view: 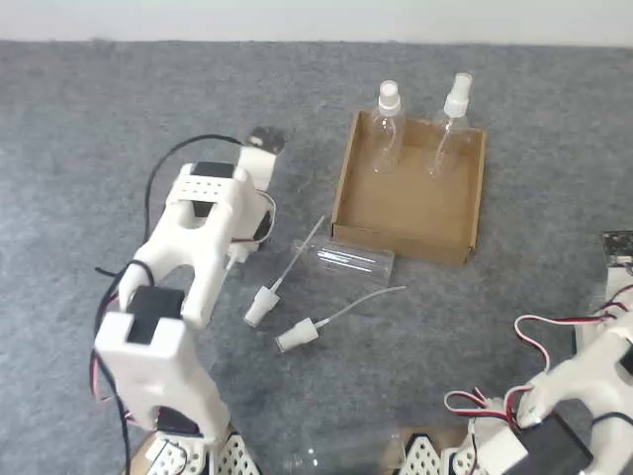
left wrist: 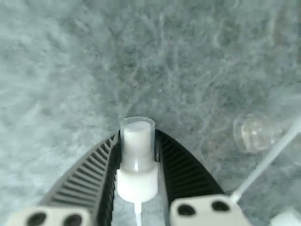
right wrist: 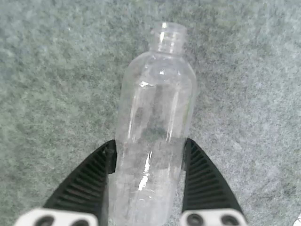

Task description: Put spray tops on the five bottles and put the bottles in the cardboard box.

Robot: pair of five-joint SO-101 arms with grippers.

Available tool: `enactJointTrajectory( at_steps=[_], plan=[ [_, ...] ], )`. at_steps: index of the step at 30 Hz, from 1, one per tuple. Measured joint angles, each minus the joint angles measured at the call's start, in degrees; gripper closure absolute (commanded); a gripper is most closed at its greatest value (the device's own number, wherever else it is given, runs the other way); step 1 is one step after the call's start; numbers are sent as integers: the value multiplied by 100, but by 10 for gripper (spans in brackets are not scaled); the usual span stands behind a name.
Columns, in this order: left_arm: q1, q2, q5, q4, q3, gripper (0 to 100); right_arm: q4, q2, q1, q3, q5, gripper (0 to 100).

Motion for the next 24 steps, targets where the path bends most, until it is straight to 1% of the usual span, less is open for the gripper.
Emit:
enactJointTrajectory(
  at_steps=[4, 9, 11, 15, 18, 22, 24],
  plan=[
    [-9, -879, 220, 290, 35, 987, 0, 0, 0, 0, 0, 961],
    [26, -2154, 677, 800, 35, 987, 0, 0, 0, 0, 0, 957],
    [9, -2593, 809, 914, 44, 987, 0, 0, 0, 0, 0, 920],
    [0, -3279, 923, 949, 519, 987, 0, 0, -35, 0, 0, 768],
    [26, -3666, 941, 826, 1046, 987, 0, 0, -70, 0, 0, 686],
    [0, -4202, 949, 492, 1723, 986, 18, 0, -202, 0, 9, 677],
    [0, -4510, 949, 396, 1987, 986, 202, 0, -290, -44, 0, 675]
  ],
)
